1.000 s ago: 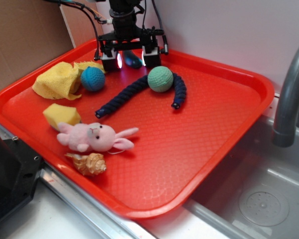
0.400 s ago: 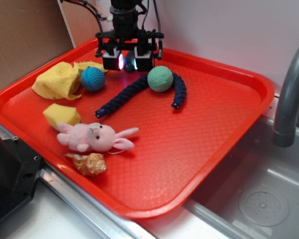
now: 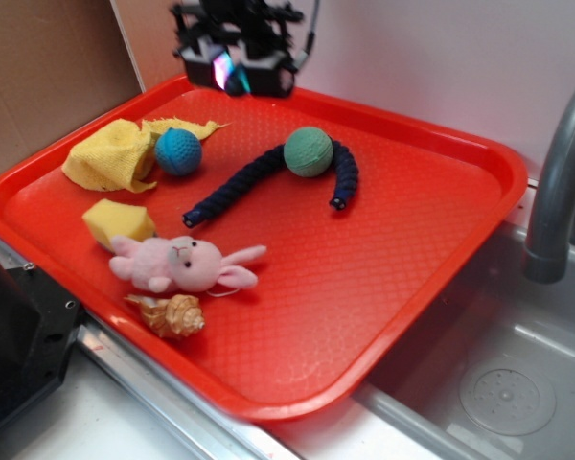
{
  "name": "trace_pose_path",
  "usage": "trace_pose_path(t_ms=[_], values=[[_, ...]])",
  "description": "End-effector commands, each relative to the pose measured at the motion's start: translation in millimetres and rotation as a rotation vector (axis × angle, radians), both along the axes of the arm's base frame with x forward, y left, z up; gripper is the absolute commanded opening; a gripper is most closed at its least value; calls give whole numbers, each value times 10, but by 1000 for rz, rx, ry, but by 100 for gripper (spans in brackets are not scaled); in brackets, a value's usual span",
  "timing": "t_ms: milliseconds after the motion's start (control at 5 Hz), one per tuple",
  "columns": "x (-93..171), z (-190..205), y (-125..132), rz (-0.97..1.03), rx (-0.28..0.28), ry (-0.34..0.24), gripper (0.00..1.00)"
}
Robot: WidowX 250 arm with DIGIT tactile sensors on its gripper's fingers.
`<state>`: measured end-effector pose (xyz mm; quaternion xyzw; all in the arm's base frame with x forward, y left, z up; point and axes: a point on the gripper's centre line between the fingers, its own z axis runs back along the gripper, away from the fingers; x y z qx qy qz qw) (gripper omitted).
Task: Grab the plastic pickle.
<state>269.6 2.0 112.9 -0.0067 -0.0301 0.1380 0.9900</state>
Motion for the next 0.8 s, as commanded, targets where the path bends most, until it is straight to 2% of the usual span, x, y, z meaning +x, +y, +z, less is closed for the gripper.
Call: trace_pose_path(t_ms=[0,400,600], values=[[-253,753,15,-203,-107,-98,0],[-472,991,19,-196,-90,-178,0],[-456,988,31,-201,-89,-178,0]])
